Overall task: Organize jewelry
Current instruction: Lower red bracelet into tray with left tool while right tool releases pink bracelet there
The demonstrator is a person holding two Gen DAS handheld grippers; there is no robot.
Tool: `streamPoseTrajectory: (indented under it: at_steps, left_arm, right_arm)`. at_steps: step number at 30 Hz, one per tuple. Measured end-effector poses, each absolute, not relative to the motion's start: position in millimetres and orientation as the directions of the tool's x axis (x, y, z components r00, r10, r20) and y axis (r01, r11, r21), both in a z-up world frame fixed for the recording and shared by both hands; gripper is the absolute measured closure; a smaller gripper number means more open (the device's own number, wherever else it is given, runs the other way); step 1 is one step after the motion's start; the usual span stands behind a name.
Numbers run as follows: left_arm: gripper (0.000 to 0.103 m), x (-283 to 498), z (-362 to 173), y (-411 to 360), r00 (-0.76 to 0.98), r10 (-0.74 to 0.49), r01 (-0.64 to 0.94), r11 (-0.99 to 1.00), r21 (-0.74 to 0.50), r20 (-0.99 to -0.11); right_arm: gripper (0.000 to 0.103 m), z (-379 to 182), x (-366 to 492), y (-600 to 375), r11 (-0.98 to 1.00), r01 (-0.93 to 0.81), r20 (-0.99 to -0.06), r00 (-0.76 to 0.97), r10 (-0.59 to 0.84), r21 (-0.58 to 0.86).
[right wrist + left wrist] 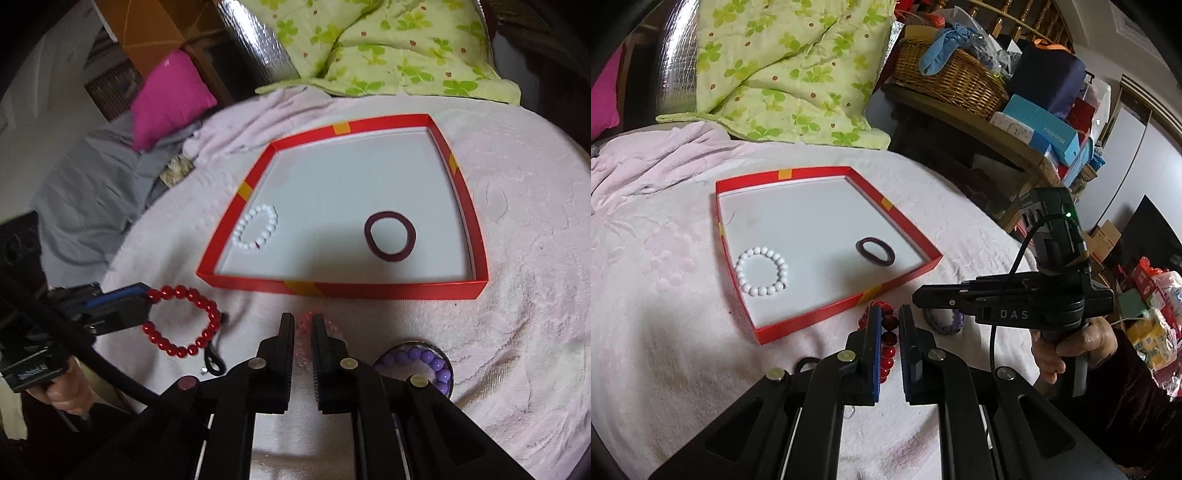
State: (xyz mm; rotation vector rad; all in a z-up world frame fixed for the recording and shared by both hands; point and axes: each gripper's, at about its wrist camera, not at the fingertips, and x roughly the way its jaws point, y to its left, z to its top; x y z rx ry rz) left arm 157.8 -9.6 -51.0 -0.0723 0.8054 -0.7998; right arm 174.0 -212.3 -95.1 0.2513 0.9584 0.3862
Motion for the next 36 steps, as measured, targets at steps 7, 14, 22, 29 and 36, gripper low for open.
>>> streamPoseTrajectory:
  at_steps: [7, 14, 22, 29, 36]
  left_arm:
    - [0.094, 157.2, -53.2, -11.6, 0.425, -0.650, 0.609, 0.721, -0.332, -0.631]
    - [0.094, 156.7, -56.2, -6.2, 0.434, -0.627, 0.600, 0.737, -0.312, -0.646]
    - [0.094, 160.3, -56.9, -3.1, 0.444, -0.618, 0.583, 0.749, -0.314, -0.649]
    - [0.094, 159.7, -51.9, -6.6, 0.452, -0.647, 0.598, 0.730, -0.330, -0.614]
    - [0.094, 163.6, -36.7, -11.0, 0.462, -0.693, 0.621, 0.698, -0.357, -0.553]
  right_arm:
    - [0.065, -110.4, 185.4, -212.3, 0.927, -0.135, -0.809, 0.454, 0.373, 0.351]
    - [0.046, -130.5, 195.1, -187.9, 0.929, -0.182, -0.834, 0.408, 0.370, 0.323]
    - [0.093, -130.6, 184.8, -181.5, 0.932, -0.231, -0.840, 0.412, 0.353, 0.279]
    - [0.095, -109.4, 179.1, -204.6, 0.893, -0.200, -0.761, 0.468, 0.449, 0.404]
    - [0.095, -88.2, 180.7, -224.5, 0.839, -0.179, -0.660, 0.543, 0.520, 0.514]
